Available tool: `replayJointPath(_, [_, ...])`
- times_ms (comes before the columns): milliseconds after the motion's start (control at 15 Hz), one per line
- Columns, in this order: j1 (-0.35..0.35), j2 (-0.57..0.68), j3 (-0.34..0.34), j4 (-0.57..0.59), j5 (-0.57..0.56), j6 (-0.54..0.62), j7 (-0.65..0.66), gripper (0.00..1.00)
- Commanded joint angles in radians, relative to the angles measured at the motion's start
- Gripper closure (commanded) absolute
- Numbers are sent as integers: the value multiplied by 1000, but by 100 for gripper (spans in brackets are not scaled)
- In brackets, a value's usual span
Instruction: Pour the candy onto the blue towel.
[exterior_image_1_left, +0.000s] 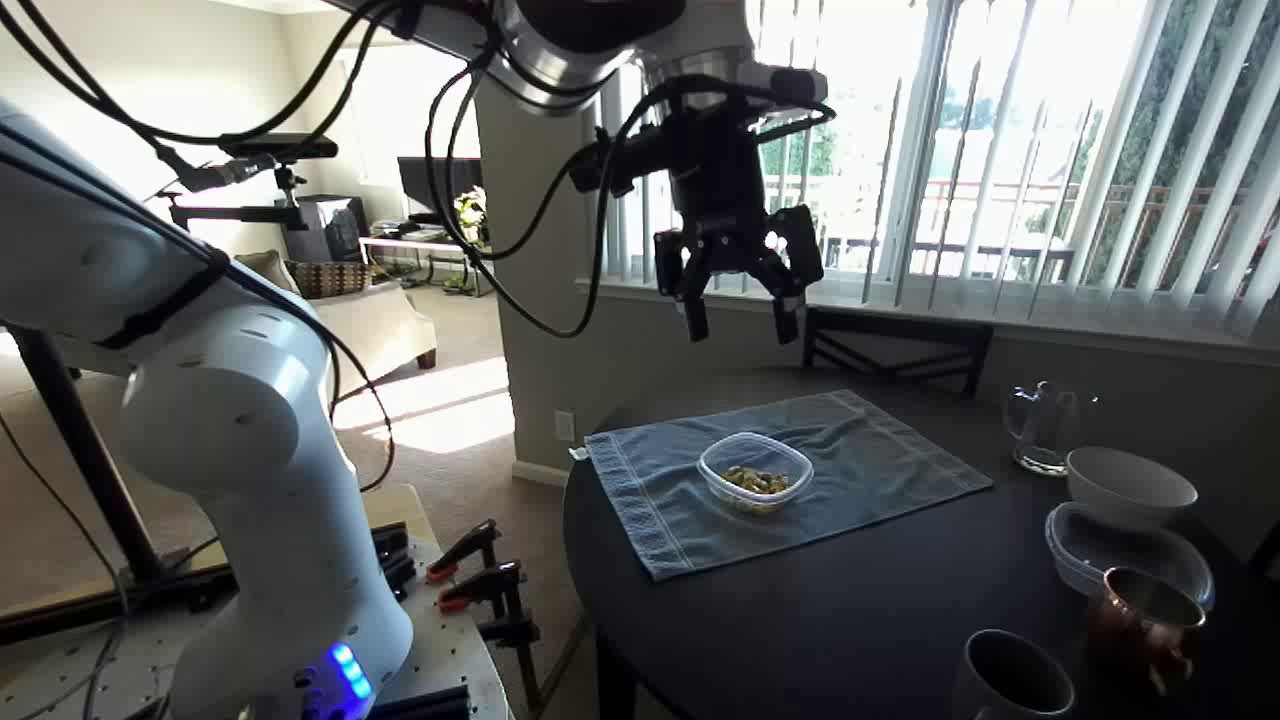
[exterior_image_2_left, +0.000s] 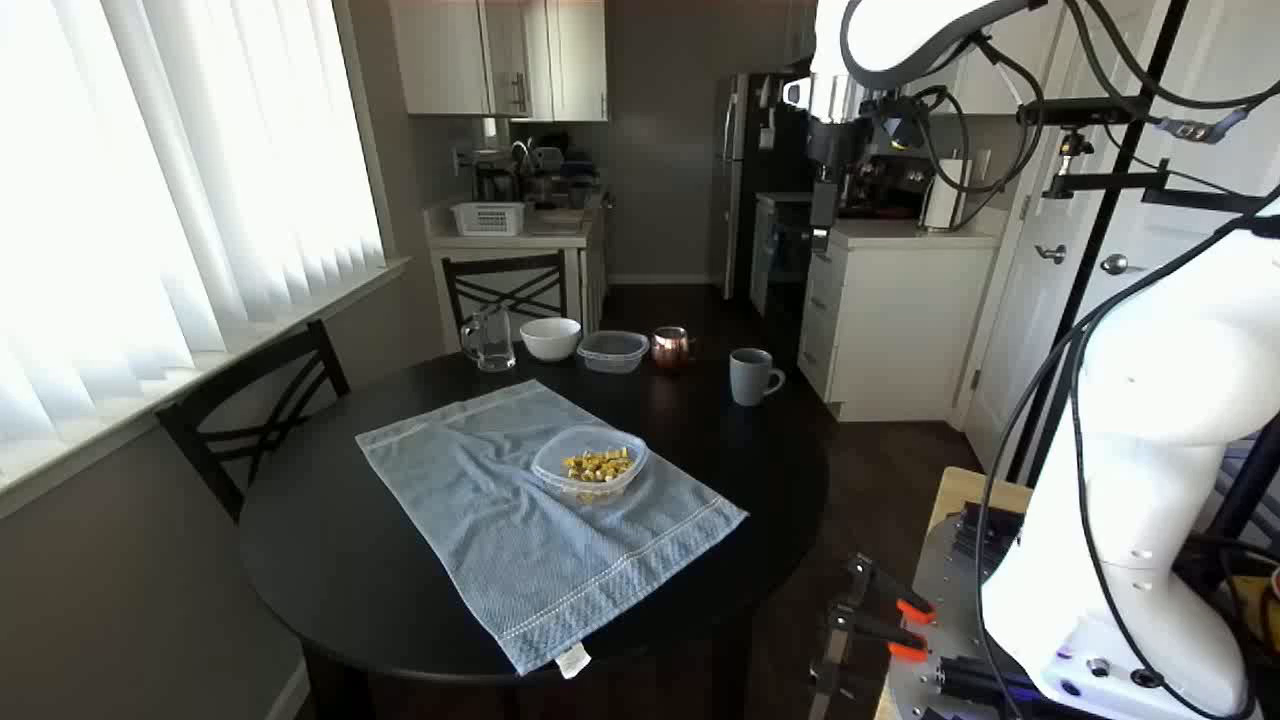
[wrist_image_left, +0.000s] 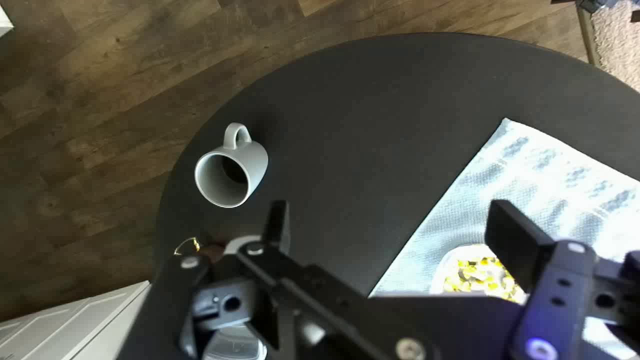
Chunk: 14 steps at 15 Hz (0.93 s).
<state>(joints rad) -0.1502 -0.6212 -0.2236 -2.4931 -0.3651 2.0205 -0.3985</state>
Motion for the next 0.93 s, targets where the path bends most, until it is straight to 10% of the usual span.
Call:
replayJointPath(0, [2, 0, -1, 2, 0, -3, 0, 0])
replayJointPath(867, [30, 102, 40, 27, 12, 10, 57, 0])
